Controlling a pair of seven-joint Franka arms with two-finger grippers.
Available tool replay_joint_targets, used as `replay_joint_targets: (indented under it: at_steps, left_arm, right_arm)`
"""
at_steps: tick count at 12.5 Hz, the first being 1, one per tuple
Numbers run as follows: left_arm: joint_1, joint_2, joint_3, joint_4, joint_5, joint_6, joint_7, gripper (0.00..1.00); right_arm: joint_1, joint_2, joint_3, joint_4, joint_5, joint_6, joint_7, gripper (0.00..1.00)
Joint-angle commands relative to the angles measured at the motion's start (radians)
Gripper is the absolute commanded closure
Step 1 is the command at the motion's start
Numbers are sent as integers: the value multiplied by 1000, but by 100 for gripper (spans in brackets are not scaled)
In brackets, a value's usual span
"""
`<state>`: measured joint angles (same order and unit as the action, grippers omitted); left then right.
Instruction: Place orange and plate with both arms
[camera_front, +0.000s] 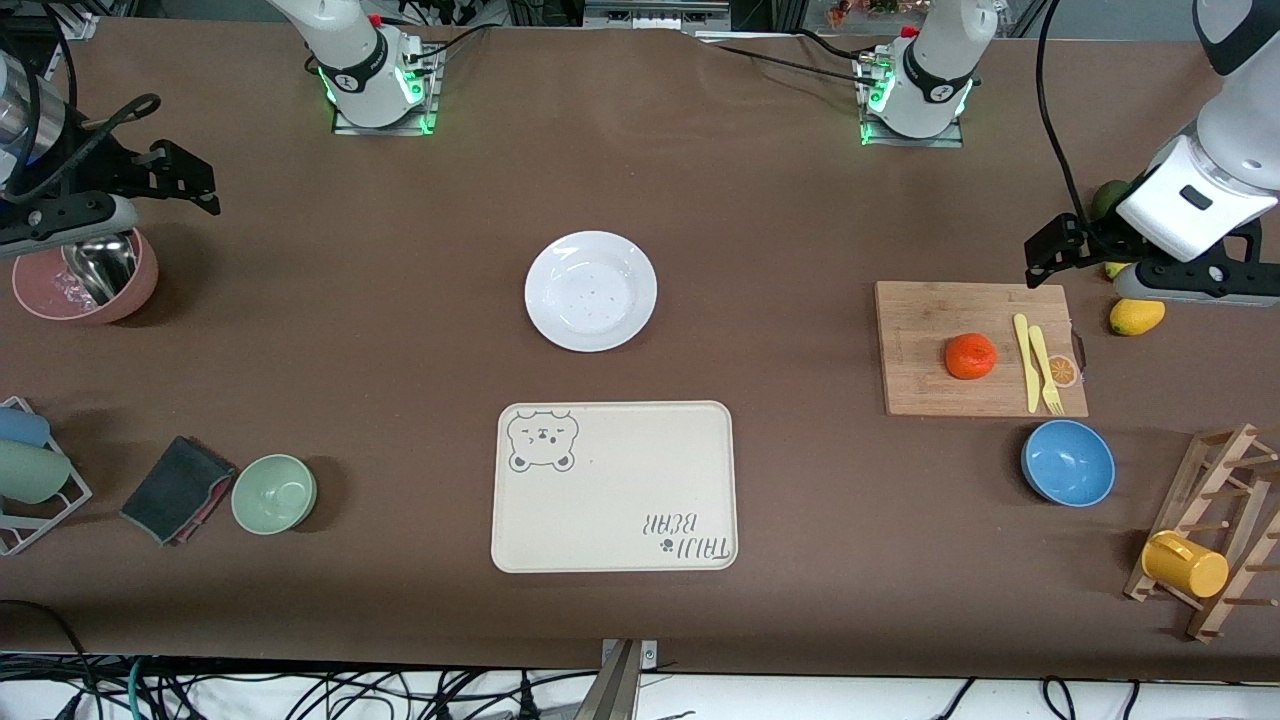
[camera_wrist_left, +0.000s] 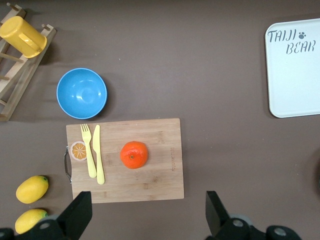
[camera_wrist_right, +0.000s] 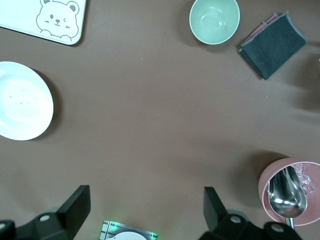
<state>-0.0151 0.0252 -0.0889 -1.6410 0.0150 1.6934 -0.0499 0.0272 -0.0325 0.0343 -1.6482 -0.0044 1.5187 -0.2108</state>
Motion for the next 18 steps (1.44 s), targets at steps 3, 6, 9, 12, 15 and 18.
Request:
replay_joint_targets:
  at_steps: [3,6,9,12,15,18]
  left_arm:
    - [-6,-7,11,9,-13,-29,4,0]
    - [-6,-7,9,9,-13,-31,2,0]
    - [-8,-7,9,9,-13,-31,1,0]
    - [-8,-7,9,9,-13,-31,-1,0]
    - [-9,-7,9,9,-18,-31,-1,0]
    - [-9,-4,9,7,-18,-31,-1,0]
  right_arm:
    - [-4,-4,-2,1,14,-9,-1,0]
    - [-4,-4,-2,2,14,-9,1,0]
    - [-4,-4,-2,2,14,-9,1,0]
    - [-6,-3,-4,2,14,-8,1,0]
    - [-6,-3,-24,1,14,-9,-2,0]
    - [-6,2,-31,1,14,-9,-5,0]
